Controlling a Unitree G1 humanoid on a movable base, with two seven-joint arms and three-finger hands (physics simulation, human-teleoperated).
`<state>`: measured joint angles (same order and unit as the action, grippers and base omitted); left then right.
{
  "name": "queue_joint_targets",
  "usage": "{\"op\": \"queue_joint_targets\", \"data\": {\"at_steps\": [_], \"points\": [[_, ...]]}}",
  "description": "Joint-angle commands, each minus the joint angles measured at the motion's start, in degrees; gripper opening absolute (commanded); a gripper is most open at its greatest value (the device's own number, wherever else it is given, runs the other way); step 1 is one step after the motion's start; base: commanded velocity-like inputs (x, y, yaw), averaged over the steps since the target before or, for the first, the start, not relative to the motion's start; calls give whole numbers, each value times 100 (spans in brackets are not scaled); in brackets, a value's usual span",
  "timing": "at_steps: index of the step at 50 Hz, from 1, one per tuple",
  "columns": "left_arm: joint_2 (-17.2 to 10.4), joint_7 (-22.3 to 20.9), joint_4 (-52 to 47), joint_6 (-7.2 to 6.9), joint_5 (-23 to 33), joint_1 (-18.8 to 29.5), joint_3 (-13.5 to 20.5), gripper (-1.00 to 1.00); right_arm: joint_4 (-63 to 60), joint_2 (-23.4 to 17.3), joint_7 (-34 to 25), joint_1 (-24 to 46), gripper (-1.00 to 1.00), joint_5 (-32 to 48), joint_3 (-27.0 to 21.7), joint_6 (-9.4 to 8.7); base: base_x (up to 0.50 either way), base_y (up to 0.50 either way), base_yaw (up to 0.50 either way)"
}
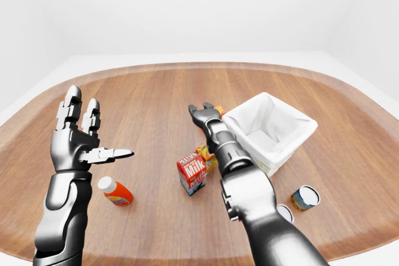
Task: Pick up the orange juice, and put it in the basket.
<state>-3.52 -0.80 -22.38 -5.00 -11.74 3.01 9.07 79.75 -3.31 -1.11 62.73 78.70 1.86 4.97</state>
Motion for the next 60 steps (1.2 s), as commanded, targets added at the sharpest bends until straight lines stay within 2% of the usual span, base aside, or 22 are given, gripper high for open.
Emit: {"op": "queue_joint_targets", "data": {"at_steps": [1, 60], "points": [[1, 0, 1, 0, 0, 0, 1, 100, 6, 0, 0, -107, 100, 13, -22, 3, 0, 0, 0], [1, 1, 0, 0, 0, 0, 0, 100, 30, 76, 53, -500, 100, 25, -52, -13, 0, 0, 0]]}}
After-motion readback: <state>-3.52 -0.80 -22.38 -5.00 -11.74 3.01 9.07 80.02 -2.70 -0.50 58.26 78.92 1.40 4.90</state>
